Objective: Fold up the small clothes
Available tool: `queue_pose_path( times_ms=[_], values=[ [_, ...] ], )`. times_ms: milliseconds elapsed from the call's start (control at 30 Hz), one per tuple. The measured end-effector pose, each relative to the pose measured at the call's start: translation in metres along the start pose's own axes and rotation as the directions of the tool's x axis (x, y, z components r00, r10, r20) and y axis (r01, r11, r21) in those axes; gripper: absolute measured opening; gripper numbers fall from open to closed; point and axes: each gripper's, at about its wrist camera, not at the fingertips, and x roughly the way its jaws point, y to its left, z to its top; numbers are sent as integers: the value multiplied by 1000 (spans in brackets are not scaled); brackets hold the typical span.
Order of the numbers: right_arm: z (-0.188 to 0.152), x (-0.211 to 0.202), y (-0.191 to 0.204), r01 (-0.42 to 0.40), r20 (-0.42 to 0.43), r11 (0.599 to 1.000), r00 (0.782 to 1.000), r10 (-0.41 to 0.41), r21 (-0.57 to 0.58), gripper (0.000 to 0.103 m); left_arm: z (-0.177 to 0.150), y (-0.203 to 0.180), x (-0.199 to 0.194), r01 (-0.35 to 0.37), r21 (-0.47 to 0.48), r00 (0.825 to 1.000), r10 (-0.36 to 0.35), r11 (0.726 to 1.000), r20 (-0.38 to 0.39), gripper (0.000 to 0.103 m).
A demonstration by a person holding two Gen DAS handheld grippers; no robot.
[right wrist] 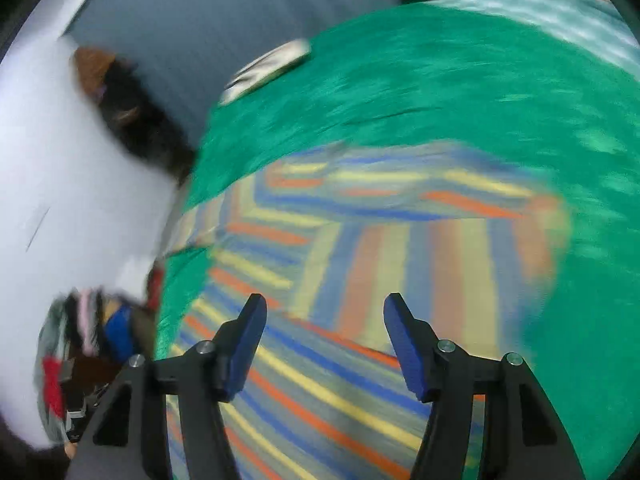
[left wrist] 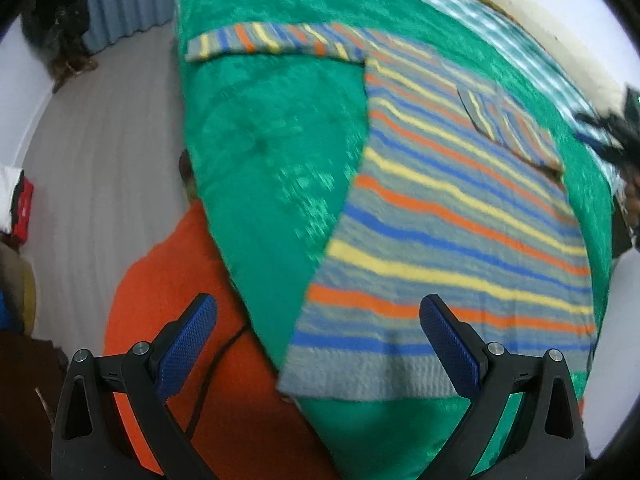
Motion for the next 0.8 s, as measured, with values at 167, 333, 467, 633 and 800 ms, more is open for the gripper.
queue_pose_path(
  times_ms=[167, 333, 467, 633, 800],
  values=[
    [49, -23, -90, 296, -82, 953, 954, -290, 70, 64, 18, -6, 8, -7, -9, 1000, 7, 1000, -1, 101],
    [73, 32, -161, 205, -119, 932, 977, -177, 298, 60, 21, -18, 13, -29, -6, 1000, 29, 1000, -10, 101],
    [71, 81, -182, 141, -129, 894, 987, -94, 424, 3, 17, -22, 22, -55, 22, 997, 56, 998, -52, 101],
    [95, 51, -137, 278, 149, 947, 942, -301, 159, 4, 18, -21, 31, -56, 12, 996, 56, 998, -73, 101],
    [90, 82, -147, 416, 13, 900, 907, -422, 131, 45, 16, -23, 28, -46, 17, 997, 47, 999, -65, 101]
  ],
)
